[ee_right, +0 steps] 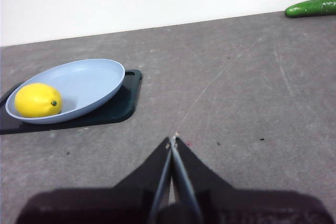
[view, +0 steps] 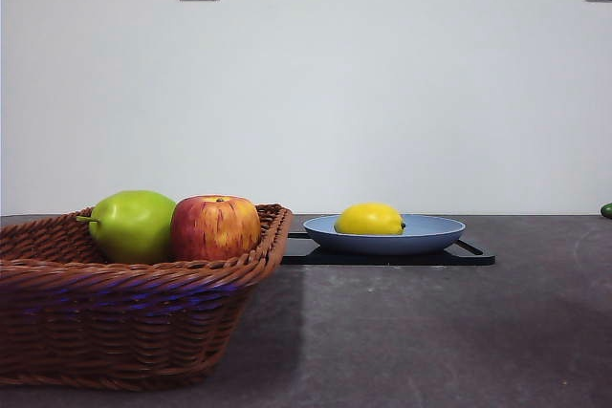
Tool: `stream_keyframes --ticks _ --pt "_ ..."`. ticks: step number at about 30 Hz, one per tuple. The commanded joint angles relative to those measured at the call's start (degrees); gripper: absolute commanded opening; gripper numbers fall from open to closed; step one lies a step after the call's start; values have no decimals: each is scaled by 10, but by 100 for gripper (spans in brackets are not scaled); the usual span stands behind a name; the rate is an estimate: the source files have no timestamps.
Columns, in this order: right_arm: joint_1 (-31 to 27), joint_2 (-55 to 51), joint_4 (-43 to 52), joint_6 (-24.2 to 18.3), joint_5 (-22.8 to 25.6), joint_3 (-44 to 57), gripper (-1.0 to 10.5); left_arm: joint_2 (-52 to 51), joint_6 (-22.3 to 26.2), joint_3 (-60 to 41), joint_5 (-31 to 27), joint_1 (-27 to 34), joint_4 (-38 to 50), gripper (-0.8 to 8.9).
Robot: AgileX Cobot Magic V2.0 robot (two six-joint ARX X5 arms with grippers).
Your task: Take the lemon from the basket,put the lemon in the plate,hand out the plate
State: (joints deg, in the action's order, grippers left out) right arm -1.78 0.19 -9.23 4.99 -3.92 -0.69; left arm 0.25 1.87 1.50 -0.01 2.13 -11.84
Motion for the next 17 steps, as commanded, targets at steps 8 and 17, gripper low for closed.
stream_keyframes --ticks 8,17 --pt "1 -2 -3 14 -1 2 11 -2 -3 -5 2 2 4 8" --pt "1 -2 -2 14 -1 2 11 -2 -3 -5 2 2 4 8"
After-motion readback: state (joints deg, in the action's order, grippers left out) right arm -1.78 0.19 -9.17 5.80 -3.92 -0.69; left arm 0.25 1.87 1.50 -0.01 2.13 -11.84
